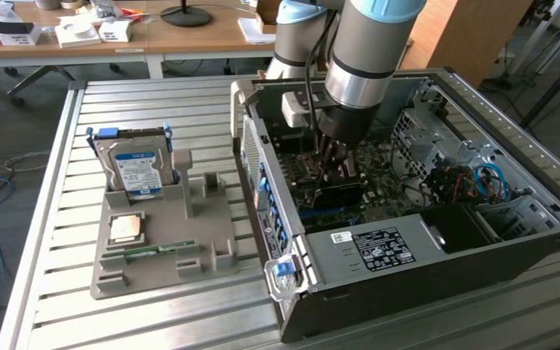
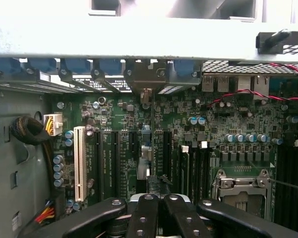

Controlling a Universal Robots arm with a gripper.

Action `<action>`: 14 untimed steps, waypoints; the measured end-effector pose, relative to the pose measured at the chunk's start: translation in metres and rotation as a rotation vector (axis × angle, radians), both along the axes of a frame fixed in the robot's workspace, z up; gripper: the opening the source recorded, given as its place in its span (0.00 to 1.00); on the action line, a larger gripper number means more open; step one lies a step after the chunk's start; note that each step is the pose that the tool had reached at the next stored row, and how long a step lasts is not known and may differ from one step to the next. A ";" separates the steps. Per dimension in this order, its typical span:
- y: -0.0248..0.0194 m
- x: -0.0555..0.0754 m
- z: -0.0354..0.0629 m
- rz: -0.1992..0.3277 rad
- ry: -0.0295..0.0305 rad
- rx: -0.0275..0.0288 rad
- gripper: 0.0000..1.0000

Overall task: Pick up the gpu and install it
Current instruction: 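Press down on the gpu until it lock into place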

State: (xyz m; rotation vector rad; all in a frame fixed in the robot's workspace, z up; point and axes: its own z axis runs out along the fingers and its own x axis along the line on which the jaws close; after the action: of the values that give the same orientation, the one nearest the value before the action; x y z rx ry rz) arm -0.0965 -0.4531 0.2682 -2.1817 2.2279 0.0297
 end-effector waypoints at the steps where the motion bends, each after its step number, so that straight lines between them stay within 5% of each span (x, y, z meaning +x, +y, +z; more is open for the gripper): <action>1: 0.0000 0.000 -0.0004 0.000 0.0002 -0.0003 0.11; 14: -0.0001 0.000 -0.0012 0.000 0.0003 -0.0005 0.11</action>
State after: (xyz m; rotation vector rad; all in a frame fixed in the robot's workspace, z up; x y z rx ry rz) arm -0.0968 -0.4532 0.2670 -2.1822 2.2282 0.0295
